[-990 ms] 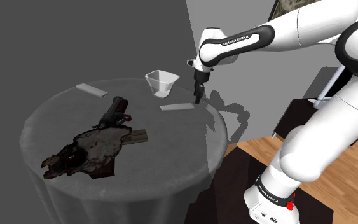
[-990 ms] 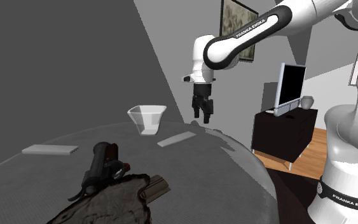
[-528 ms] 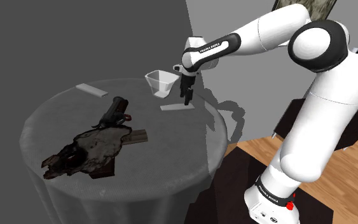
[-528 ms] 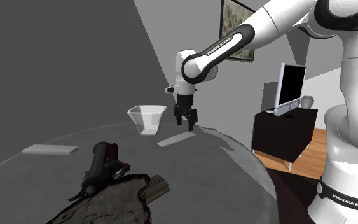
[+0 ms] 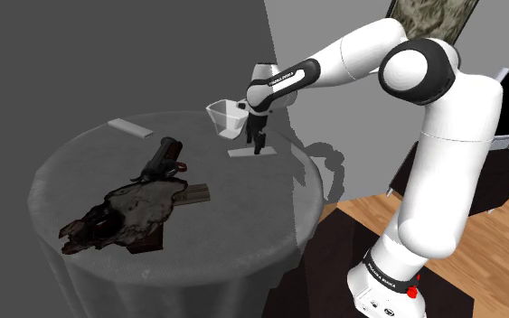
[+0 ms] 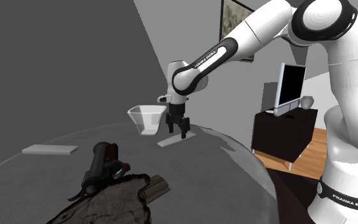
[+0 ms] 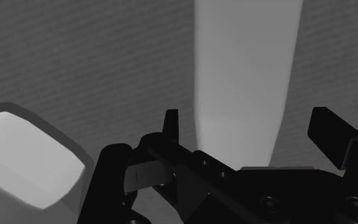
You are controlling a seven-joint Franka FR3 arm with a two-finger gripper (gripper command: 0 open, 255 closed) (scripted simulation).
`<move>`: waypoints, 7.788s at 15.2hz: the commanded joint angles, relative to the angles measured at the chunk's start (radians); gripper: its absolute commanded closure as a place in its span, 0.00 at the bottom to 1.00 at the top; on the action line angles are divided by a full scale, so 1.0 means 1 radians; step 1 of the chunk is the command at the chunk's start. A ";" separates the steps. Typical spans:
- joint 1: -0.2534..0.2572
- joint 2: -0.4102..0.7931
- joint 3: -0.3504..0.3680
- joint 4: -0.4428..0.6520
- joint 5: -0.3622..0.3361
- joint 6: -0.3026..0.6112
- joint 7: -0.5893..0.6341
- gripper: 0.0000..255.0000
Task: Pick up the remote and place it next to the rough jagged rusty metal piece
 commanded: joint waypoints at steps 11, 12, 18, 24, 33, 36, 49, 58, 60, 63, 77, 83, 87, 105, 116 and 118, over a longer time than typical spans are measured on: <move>-0.001 0.027 0.002 -0.018 0.005 0.045 -0.003 1.00; -0.001 0.027 0.002 -0.018 0.005 0.045 -0.003 1.00; -0.001 0.026 0.002 -0.018 0.005 0.045 -0.003 1.00; 0.000 -0.002 0.000 0.000 0.000 -0.002 0.000 1.00; 0.003 -0.055 -0.003 0.055 -0.010 -0.109 0.005 1.00; 0.003 -0.070 -0.003 0.077 -0.012 -0.146 0.007 1.00; 0.004 -0.111 -0.004 0.187 -0.019 -0.297 0.010 1.00; 0.105 -0.307 0.080 -0.054 -0.044 -0.252 0.203 1.00; 0.125 -0.341 0.104 -0.094 -0.044 -0.247 0.247 1.00; 0.156 -0.387 0.142 -0.145 -0.041 -0.242 0.315 1.00; 0.306 -0.491 0.343 -0.247 0.009 -0.243 0.640 1.00; 0.357 -0.473 0.421 -0.251 0.024 -0.220 0.762 1.00; 0.357 -0.457 0.425 -0.289 0.021 -0.165 0.766 1.00; 0.355 -0.335 0.439 -0.423 -0.015 0.086 0.796 1.00; 0.355 -0.317 0.440 -0.433 -0.022 0.113 0.801 0.00; 0.355 -0.317 0.440 -0.433 -0.022 0.113 0.801 0.00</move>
